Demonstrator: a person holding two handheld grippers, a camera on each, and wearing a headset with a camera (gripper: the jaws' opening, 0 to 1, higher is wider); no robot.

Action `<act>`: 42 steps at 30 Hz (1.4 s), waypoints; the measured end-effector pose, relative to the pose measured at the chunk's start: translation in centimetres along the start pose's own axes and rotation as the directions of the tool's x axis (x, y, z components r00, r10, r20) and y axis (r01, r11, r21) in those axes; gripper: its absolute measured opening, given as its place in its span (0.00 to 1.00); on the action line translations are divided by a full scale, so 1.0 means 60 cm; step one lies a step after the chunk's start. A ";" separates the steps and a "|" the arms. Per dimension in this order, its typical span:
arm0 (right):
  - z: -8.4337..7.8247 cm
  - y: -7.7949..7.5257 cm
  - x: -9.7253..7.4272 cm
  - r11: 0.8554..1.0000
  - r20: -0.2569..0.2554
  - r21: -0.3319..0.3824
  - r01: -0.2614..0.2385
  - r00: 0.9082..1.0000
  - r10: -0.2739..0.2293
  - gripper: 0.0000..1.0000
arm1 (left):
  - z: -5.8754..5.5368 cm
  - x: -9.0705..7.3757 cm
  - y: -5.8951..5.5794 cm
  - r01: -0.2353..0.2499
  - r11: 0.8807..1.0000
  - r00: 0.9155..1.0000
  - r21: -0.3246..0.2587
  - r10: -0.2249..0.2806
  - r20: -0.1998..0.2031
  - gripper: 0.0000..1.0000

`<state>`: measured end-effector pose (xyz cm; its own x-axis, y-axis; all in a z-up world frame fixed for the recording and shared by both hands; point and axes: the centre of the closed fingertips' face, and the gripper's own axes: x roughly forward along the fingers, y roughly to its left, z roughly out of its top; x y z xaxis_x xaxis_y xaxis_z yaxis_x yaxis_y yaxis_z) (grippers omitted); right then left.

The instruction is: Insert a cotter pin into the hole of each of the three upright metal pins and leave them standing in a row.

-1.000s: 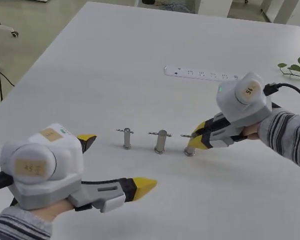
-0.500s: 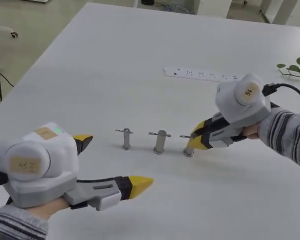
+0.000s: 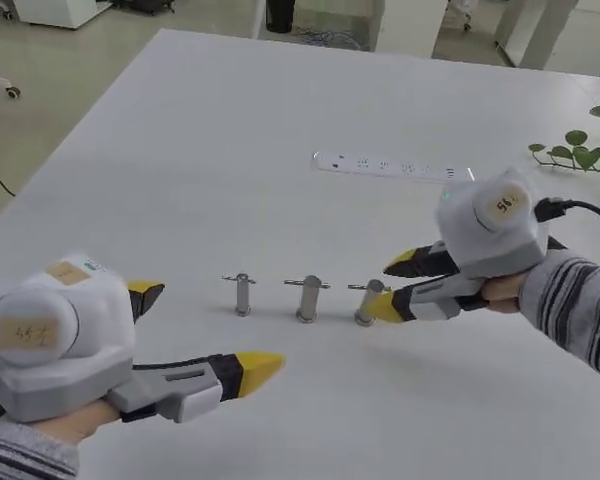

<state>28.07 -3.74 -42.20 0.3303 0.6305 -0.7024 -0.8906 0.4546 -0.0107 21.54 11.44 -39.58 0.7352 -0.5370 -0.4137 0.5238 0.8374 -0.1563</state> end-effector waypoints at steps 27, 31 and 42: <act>0.014 0.064 -0.094 0.909 0.248 0.370 0.191 0.923 -0.294 0.60 | 0.020 -0.034 0.004 -0.065 0.997 0.997 -0.037 0.066 0.048 0.89; 0.010 0.072 -0.100 0.891 0.258 0.402 0.209 0.908 -0.329 0.65 | 0.009 -0.038 -0.003 -0.072 0.997 0.997 -0.021 0.073 0.030 0.89; -0.010 0.097 -0.098 0.886 0.243 0.403 0.227 0.907 -0.343 0.67 | -0.007 -0.048 -0.009 -0.092 0.996 0.995 -0.011 0.093 0.024 0.93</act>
<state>20.73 -5.16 -38.54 0.6810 0.5689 -0.4611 -0.5883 0.8000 0.1181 18.96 12.56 -38.69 0.7905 -0.4595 -0.4049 0.4488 0.8845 -0.1275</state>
